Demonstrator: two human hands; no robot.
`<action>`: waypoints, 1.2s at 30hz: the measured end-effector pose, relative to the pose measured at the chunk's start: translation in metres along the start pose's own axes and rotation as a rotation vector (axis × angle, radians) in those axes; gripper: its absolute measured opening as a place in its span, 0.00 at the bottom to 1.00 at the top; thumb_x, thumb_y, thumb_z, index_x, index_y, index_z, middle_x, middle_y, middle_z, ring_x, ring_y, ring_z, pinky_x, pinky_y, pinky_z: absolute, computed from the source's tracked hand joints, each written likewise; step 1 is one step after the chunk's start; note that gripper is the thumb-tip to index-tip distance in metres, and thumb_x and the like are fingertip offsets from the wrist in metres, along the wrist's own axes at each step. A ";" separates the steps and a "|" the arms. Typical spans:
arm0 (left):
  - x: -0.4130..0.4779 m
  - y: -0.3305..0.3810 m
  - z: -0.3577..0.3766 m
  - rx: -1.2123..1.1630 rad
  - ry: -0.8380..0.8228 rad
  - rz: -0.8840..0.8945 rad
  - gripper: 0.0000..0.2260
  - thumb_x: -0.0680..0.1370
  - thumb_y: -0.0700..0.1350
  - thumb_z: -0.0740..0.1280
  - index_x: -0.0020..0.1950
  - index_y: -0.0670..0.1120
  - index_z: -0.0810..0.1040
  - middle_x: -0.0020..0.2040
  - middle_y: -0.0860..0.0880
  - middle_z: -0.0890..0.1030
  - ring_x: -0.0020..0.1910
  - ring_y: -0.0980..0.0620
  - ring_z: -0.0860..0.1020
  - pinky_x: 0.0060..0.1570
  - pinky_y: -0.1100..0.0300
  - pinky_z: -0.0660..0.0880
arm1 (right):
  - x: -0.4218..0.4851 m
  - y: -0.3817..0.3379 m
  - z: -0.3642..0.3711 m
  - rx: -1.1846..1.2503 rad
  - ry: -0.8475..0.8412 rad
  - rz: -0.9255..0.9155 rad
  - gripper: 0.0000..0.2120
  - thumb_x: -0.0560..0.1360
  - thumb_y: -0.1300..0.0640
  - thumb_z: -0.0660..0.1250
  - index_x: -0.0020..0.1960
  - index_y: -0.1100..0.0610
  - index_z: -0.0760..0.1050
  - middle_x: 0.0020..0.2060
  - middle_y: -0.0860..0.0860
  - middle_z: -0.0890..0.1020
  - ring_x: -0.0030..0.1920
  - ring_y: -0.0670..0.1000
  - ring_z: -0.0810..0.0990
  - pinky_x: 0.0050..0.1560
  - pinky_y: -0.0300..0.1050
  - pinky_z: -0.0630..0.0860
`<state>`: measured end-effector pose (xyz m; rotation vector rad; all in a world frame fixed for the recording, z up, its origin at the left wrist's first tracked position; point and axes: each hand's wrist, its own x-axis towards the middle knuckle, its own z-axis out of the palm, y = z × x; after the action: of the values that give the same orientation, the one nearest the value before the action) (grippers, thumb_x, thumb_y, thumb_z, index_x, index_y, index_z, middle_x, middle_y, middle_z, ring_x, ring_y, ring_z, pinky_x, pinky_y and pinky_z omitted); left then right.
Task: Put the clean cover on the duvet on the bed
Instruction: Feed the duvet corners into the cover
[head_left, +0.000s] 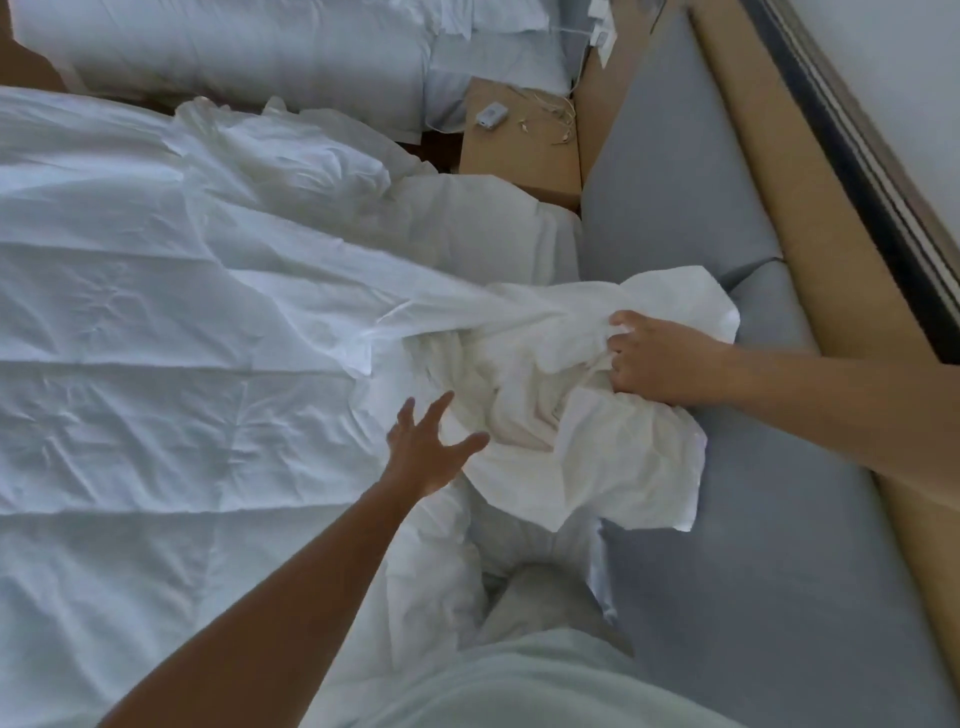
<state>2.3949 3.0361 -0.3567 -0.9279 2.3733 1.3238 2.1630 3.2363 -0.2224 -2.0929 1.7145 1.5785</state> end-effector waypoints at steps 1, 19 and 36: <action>-0.005 -0.006 0.009 -0.113 -0.063 -0.034 0.42 0.71 0.72 0.68 0.81 0.63 0.55 0.84 0.46 0.46 0.81 0.38 0.52 0.76 0.38 0.55 | -0.004 -0.011 -0.002 -0.001 -0.016 -0.002 0.12 0.80 0.58 0.62 0.44 0.48 0.82 0.40 0.47 0.84 0.51 0.53 0.79 0.75 0.59 0.56; 0.062 -0.131 0.174 0.470 -0.549 0.305 0.33 0.80 0.65 0.57 0.82 0.53 0.55 0.82 0.49 0.56 0.80 0.42 0.58 0.77 0.43 0.56 | 0.070 -0.251 -0.023 0.303 -0.645 0.052 0.11 0.80 0.55 0.67 0.62 0.51 0.81 0.60 0.48 0.81 0.68 0.56 0.73 0.77 0.52 0.34; -0.059 -0.200 0.246 1.116 -0.462 0.790 0.15 0.73 0.51 0.68 0.58 0.50 0.80 0.54 0.49 0.80 0.59 0.44 0.75 0.61 0.48 0.65 | 0.093 -0.365 0.048 -0.096 -0.474 -0.140 0.24 0.80 0.49 0.69 0.73 0.51 0.68 0.73 0.51 0.71 0.76 0.57 0.64 0.76 0.61 0.37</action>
<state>2.5518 3.1897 -0.5936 0.5950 2.5181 0.1104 2.3894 3.3416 -0.5084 -1.6426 1.3280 1.9414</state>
